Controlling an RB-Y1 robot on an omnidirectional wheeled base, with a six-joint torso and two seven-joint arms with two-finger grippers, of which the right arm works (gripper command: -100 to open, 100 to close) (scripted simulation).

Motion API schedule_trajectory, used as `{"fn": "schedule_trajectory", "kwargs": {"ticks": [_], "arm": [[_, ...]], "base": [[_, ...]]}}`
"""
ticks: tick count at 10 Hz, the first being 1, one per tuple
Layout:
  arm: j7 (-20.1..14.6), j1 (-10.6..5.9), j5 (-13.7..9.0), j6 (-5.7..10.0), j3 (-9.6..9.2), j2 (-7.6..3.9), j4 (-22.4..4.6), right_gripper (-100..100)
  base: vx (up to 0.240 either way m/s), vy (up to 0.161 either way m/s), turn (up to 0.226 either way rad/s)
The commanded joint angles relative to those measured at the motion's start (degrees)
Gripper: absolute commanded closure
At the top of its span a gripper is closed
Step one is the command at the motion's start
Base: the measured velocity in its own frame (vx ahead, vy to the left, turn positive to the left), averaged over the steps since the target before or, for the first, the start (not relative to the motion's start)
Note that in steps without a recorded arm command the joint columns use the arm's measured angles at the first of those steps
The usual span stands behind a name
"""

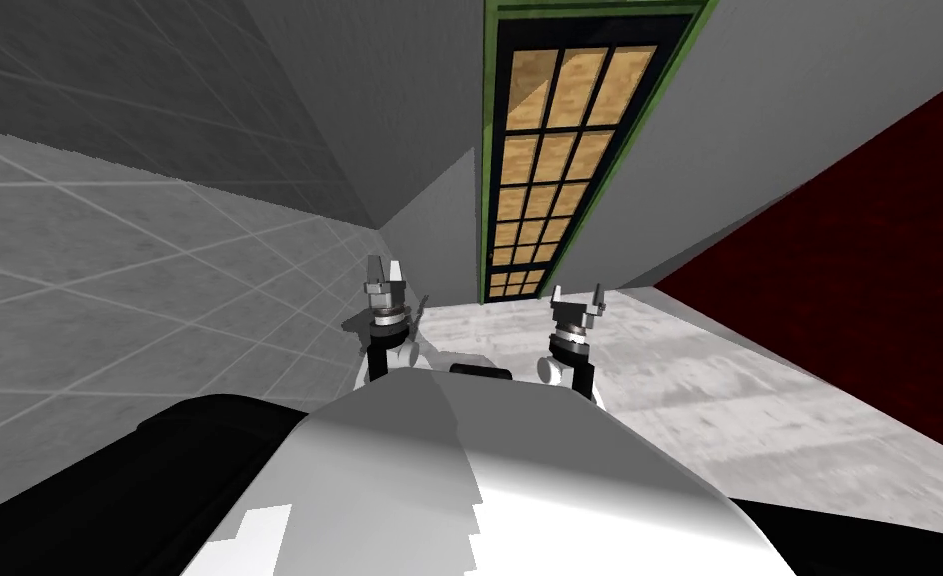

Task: Pull the door open

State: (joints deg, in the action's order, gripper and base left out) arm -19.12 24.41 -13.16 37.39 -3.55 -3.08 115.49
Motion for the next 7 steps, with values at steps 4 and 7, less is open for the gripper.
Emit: {"fn": "schedule_trajectory", "kwargs": {"ticks": [4,7], "arm": [[-4.4,-2.40,-2.2,0.67,0.25,-0.67,-6.1,-100],[-7.5,-3.71,-3.7,1.43,0.43,-1.22,-10.3,-100]], "base": [[0.097,-0.007,0.127],[0.102,-0.019,0.145]]}}
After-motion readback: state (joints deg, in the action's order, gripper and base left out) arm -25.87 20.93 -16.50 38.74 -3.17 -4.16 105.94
